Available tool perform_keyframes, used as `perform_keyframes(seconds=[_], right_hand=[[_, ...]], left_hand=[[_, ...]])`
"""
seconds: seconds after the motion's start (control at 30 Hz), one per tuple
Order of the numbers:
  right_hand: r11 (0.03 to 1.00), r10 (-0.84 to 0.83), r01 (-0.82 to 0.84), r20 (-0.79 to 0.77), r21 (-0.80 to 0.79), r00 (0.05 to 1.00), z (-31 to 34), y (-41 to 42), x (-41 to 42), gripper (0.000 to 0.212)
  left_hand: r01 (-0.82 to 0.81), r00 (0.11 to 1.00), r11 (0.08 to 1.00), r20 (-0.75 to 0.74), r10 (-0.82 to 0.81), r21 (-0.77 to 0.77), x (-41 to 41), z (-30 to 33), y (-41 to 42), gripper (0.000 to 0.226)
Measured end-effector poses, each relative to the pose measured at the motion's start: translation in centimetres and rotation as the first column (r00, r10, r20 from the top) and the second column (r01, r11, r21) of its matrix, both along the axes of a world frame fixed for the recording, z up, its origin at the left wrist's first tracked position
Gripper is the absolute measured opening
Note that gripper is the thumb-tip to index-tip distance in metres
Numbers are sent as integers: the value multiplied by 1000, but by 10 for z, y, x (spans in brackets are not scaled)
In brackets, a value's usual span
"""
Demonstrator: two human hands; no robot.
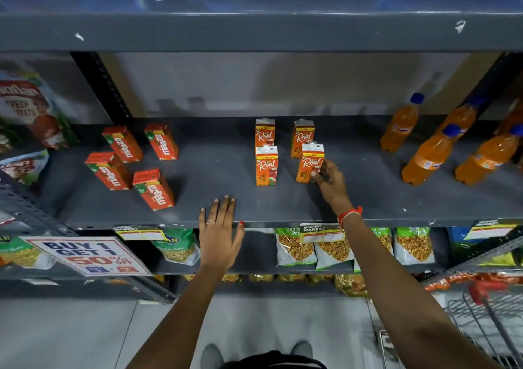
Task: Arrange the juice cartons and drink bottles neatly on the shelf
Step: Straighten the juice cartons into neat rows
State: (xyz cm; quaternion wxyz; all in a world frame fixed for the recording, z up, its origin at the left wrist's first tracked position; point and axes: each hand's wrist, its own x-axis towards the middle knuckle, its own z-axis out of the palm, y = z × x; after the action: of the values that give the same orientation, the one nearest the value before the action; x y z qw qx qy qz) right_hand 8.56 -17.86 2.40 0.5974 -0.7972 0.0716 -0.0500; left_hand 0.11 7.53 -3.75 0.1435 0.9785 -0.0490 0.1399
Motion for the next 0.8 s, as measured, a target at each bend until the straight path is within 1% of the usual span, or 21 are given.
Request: perform_keyframes(seconds=[0.17, 0.23, 0.27, 0.3, 0.37, 0.4, 0.43, 0.47, 0.5, 0.57, 0.6, 0.67, 0.7, 0.8], right_hand=[[999, 48, -49, -10, -22, 999, 1, -1, 0, 47], [1000, 10, -10, -3, -29, 1000, -1, 2, -3, 52], [998, -56, 57, 26, -28, 998, -3, 7, -9, 57], [989, -148, 150, 91, -16, 985, -3, 14, -18, 61], [938, -337, 346, 273, 15, 901, -3, 36, -43, 59], [917, -375, 398, 355, 9, 856, -3, 51, -56, 54], [915, -362, 403, 413, -12, 836, -3, 67, -68, 47], [929, -306, 366, 449, -51, 840, -5, 82, -76, 41], [949, -219, 297, 454, -107, 864, -9, 98, -80, 38], [970, -7, 102, 394, -221, 919, -17, 126, -78, 33], [970, 91, -2, 355, -243, 930, -19, 140, -73, 32], [950, 273, -216, 266, -224, 925, -18, 172, -63, 36], [931, 346, -308, 202, -198, 916, -15, 186, -58, 41], [864, 498, -488, 63, -124, 865, -10, 229, -40, 63]], left_hand=[[2, 1000, 1000, -9, -2, 26, 0, -1, 2, 57], [9, 1000, 1000, -13, -9, 19, 0, 0, 2, 57], [15, 1000, 1000, -18, -15, 12, 0, 1, 3, 56], [25, 999, 1000, -22, -25, 5, -1, 2, 4, 56], [52, 999, 998, -13, -52, -25, -3, 2, 8, 55], [59, 998, 997, 0, -59, -53, -7, 2, 13, 54], [53, 999, 995, 16, -51, -85, -13, 0, 19, 54], [31, 999, 993, 29, -28, -112, -20, -2, 27, 54], [-10, 999, 991, 45, 16, -134, -28, -5, 37, 55], [-125, 989, 977, 60, 137, -170, -41, -12, 59, 57], [-188, 977, 965, 62, 202, -181, -44, -13, 71, 58], [-275, 952, 939, 75, 296, -206, -44, -12, 101, 57], [-292, 945, 931, 83, 316, -221, -42, -10, 112, 56], [-297, 942, 928, 91, 323, -224, -26, 3, 148, 61]])
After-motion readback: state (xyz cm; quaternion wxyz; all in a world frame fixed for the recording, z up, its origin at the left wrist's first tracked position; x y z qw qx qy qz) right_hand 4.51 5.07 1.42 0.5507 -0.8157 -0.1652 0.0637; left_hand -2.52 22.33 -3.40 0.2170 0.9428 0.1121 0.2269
